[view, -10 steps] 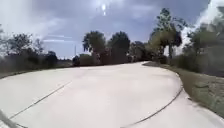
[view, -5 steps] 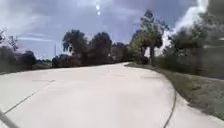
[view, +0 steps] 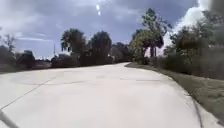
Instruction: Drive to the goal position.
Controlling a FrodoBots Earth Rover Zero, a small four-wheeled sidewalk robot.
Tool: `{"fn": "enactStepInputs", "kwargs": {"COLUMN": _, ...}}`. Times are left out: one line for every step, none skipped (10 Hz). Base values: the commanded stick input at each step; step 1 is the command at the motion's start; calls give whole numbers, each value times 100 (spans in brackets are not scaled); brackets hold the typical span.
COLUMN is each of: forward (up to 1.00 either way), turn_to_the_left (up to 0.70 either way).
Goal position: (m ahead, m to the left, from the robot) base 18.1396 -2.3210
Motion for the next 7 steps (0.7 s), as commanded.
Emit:
{"fn": "enactStepInputs", "kwargs": {"forward": 85, "turn_to_the_left": -34}}
{"fn": "enactStepInputs", "kwargs": {"forward": 85, "turn_to_the_left": -30}}
{"fn": "enactStepInputs", "kwargs": {"forward": 85, "turn_to_the_left": 0}}
{"fn": "enactStepInputs", "kwargs": {"forward": 85, "turn_to_the_left": 0}}
{"fn": "enactStepInputs", "kwargs": {"forward": 85, "turn_to_the_left": 0}}
{"fn": "enactStepInputs", "kwargs": {"forward": 85, "turn_to_the_left": 0}}
{"fn": "enactStepInputs", "kwargs": {"forward": 85, "turn_to_the_left": 0}}
